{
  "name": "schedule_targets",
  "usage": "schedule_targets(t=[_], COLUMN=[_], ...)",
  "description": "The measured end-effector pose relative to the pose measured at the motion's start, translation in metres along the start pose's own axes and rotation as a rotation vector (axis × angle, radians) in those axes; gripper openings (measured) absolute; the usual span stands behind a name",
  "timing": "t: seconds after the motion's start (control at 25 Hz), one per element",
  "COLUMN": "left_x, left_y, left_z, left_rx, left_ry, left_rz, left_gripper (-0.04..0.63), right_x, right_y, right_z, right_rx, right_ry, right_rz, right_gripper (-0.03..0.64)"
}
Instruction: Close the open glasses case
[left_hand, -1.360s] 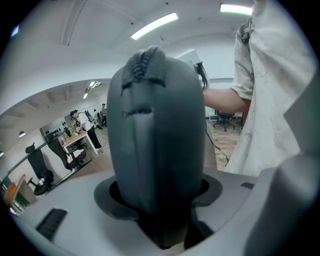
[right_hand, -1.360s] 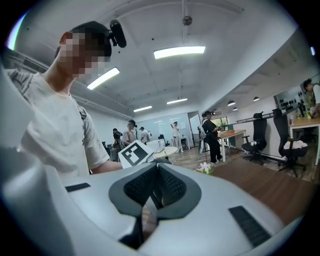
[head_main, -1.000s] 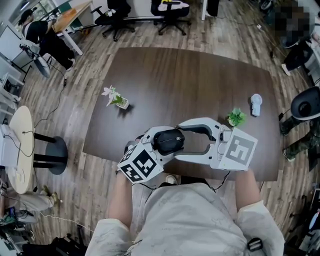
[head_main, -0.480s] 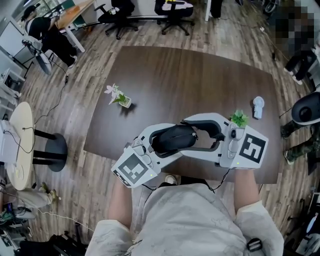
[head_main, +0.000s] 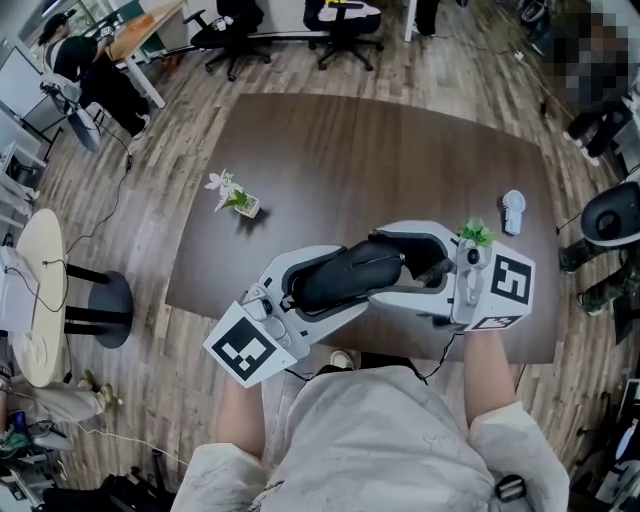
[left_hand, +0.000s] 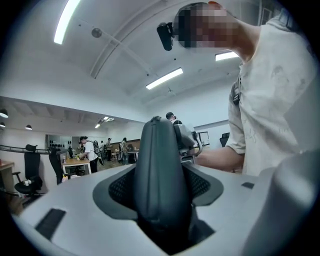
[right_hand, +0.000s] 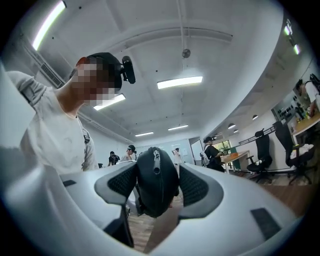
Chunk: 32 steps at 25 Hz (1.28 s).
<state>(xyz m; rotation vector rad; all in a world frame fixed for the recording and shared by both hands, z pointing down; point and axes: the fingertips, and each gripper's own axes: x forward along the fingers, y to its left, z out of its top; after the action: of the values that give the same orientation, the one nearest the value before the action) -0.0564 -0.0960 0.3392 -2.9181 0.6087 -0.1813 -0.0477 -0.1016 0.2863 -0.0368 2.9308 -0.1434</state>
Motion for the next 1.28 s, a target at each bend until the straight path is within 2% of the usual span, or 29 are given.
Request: schedule_targets(t=[0.08,0.16,0.24,0.4,0.52,0.56,0.6,0.76,0.92,1.16,1.28], left_x=[-0.003,-0.005,-0.006,-0.008,-0.01,-0.01,-0.011,-0.01,-0.008,-0.002,-0.001], left_y=[0.005,0.008,0.009,0.012,0.014,0.014,0.014,0.012,0.011,0.009,0.008], left_z=[-0.004,-0.004,-0.002,-0.003,-0.001,-0.002,-0.003,-0.011,-0.011,-0.022,-0.022], left_rx=[0.027,0.021,0.0,0.003,-0.012,-0.007,0.01,0.096,0.094,0.112,0.116], left_ry=[0.016,0.008,-0.011,-0.012,-0.022,-0.018,-0.004,0.065,0.068,0.125,0.141], left_rz=[0.037,0.067,0.083,0.101,0.115,0.117,0.116,0.091,0.089,0.077,0.089], left_gripper=[0.275,0.275,0.275,0.275,0.275,0.275,0.275,0.275,0.275,0.27,0.27], right_x=[-0.004,-0.013,-0.02,-0.023,-0.024,-0.025,-0.026,-0.028,-0.032,-0.026,-0.027], right_y=[-0.004,-0.007,-0.009,-0.01,-0.011,-0.012,-0.012,-0.011,-0.011,-0.005,-0.005], right_z=[0.005,0.011,0.012,0.01,0.012,0.013,0.013,0.013,0.016,0.011,0.01], right_rx=[0.039,0.086,0.116,0.129,0.122,0.115,0.105,0.068,0.056,0.041,0.032], right_ry=[-0.033,-0.075,-0.096,-0.1,-0.106,-0.109,-0.107,-0.088,-0.097,-0.083,-0.066], right_rz=[-0.022,-0.032,-0.031,-0.034,-0.046,-0.057,-0.067,-0.08,-0.093,-0.065,-0.078], right_gripper=[0.261,0.245,0.188,0.117,0.09,0.043,0.029,0.025,0.023,0.023,0.023])
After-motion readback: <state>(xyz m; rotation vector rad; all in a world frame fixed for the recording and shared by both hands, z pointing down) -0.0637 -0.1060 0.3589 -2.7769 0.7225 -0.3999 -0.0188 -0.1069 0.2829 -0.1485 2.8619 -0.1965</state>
